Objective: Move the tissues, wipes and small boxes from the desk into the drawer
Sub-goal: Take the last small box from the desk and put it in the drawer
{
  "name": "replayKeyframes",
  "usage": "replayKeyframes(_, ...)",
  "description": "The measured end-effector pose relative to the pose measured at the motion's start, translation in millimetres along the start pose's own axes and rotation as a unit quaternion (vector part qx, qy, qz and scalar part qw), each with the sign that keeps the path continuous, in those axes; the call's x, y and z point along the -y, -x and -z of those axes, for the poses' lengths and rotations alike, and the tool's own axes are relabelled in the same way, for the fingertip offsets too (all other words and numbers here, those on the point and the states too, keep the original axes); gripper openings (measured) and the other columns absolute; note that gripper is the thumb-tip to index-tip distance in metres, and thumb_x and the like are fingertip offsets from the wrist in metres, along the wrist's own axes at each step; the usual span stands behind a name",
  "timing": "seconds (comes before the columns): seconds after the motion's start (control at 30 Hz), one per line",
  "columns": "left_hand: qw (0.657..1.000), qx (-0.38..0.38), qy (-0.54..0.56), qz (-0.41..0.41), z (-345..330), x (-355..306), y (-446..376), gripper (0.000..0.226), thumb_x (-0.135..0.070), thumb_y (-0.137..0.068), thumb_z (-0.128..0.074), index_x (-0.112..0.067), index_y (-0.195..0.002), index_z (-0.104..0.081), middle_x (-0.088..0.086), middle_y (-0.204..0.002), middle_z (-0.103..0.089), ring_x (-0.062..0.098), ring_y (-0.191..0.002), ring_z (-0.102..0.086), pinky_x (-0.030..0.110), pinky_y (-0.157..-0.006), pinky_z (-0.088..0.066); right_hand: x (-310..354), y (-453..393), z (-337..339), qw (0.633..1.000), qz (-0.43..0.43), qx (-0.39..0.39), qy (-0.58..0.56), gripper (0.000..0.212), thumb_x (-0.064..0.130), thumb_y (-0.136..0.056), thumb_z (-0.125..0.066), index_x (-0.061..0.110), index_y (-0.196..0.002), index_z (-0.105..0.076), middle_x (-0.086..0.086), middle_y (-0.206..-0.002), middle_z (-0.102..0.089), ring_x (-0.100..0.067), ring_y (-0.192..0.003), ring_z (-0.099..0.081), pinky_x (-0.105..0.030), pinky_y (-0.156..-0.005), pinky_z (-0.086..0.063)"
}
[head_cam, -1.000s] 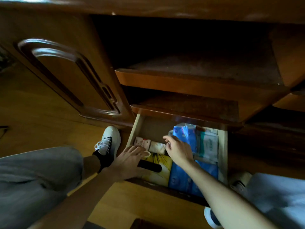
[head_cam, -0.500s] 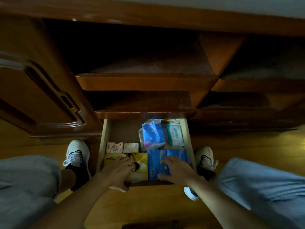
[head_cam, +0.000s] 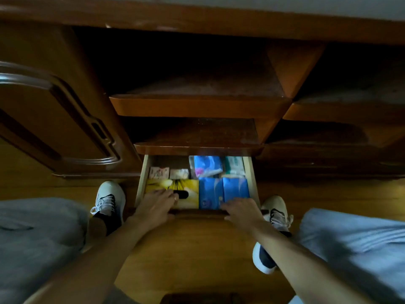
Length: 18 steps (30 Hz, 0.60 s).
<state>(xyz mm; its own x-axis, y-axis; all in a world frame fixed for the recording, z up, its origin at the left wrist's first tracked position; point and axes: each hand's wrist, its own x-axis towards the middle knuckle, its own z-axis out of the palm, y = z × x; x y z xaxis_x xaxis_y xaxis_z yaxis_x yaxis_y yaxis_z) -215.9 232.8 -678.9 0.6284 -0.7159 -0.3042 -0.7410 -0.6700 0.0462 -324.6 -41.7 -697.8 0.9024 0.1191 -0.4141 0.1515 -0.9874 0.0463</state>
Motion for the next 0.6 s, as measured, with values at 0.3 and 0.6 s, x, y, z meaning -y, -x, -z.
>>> replayKeyframes(0.3,0.969,-0.197,-0.129,0.072,17,50,-100,0.132,-0.055,-0.065,-0.085,-0.018,-0.161,-0.002,0.019,-0.166,0.004,0.038,-0.153,-0.001,0.055,-0.122,0.007,-70,-106,33,0.969,-0.048,-0.24,0.031,0.142,0.051,-0.054,-0.096,0.027,-0.164,-0.01,-0.017,-0.169,-0.007,-0.037,-0.155,-0.009,-0.053,-0.122,-0.009)
replayKeyframes(0.6,0.962,-0.215,-0.142,0.085,17,77,-139,0.107,-0.045,-0.077,-0.08,-0.014,-0.159,-0.019,0.021,-0.161,-0.025,0.038,-0.149,-0.025,0.057,-0.122,-0.013,-91,-147,29,0.959,-0.076,-0.27,0.028,0.131,0.043,-0.064,-0.094,0.022,-0.164,-0.011,-0.017,-0.167,-0.016,-0.034,-0.154,-0.017,-0.052,-0.125,-0.005)
